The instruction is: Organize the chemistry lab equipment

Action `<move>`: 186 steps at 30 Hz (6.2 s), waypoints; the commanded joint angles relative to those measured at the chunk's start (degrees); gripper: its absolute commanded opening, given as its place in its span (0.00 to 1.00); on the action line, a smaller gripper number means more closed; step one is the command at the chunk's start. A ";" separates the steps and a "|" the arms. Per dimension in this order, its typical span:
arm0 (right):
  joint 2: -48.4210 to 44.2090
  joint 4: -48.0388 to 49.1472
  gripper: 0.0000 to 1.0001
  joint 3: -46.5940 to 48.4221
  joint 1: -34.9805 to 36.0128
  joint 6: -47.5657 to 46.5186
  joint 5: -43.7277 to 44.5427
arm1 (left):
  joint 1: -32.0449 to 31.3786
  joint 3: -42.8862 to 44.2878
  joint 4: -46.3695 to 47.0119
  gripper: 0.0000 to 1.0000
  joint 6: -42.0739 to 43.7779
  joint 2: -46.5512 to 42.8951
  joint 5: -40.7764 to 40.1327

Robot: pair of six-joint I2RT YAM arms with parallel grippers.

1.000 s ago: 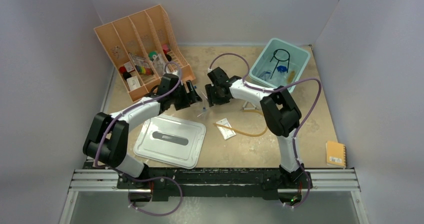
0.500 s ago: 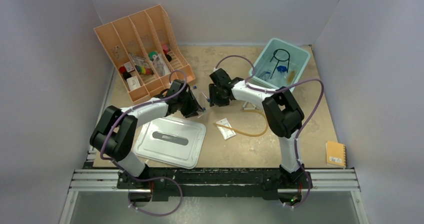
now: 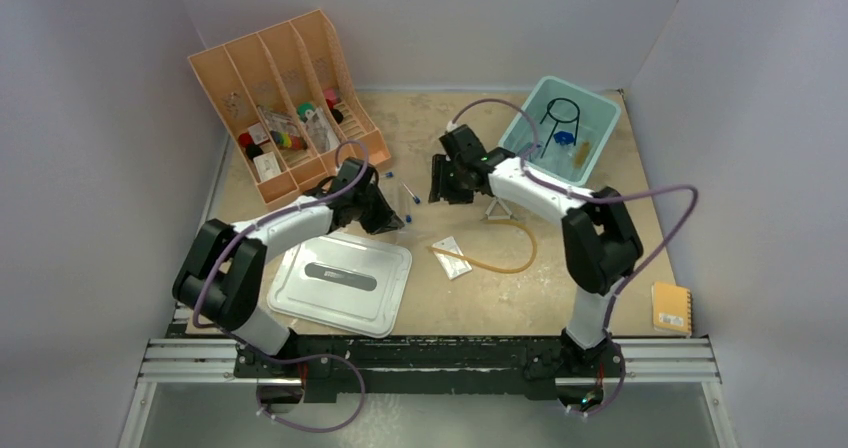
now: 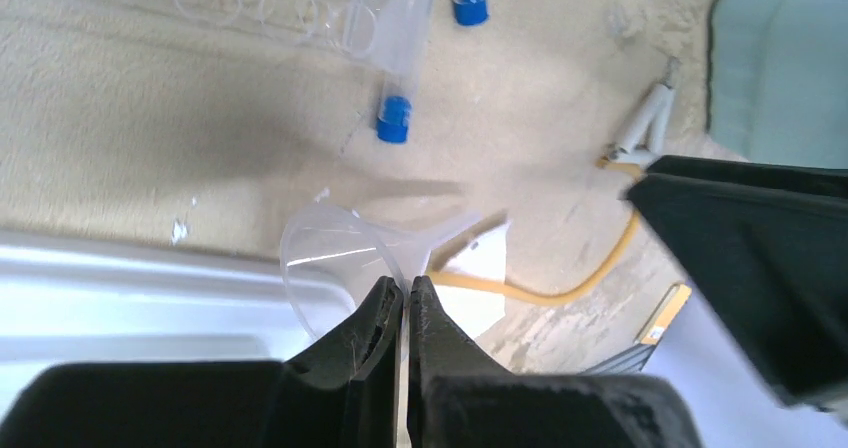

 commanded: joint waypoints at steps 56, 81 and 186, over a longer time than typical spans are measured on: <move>-33.48 22.96 0.00 -8.48 -17.89 8.43 -23.81 | 1.41 9.62 23.79 0.59 -2.40 -15.27 10.02; -9.21 -5.04 0.00 10.85 -27.94 -19.62 9.74 | 5.61 22.15 -3.13 0.70 26.74 -9.85 -6.79; -22.23 -5.23 0.13 -38.23 -15.79 16.46 14.38 | 4.97 14.30 -2.65 0.72 25.42 -16.14 -5.79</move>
